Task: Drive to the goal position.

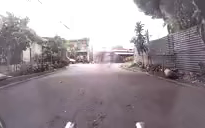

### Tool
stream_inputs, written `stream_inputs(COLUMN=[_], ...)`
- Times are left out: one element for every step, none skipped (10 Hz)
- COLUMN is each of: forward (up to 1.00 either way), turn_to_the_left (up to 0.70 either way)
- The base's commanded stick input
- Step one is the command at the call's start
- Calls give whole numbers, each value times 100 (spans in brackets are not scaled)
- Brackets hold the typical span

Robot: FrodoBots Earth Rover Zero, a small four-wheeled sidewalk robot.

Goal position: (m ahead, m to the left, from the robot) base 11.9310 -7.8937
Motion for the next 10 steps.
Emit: stream_inputs(forward=[70,70,70,70,70,70,70,70,70,70], turn_to_the_left=[-2,0,0,0,0,0,0,0,0,0])
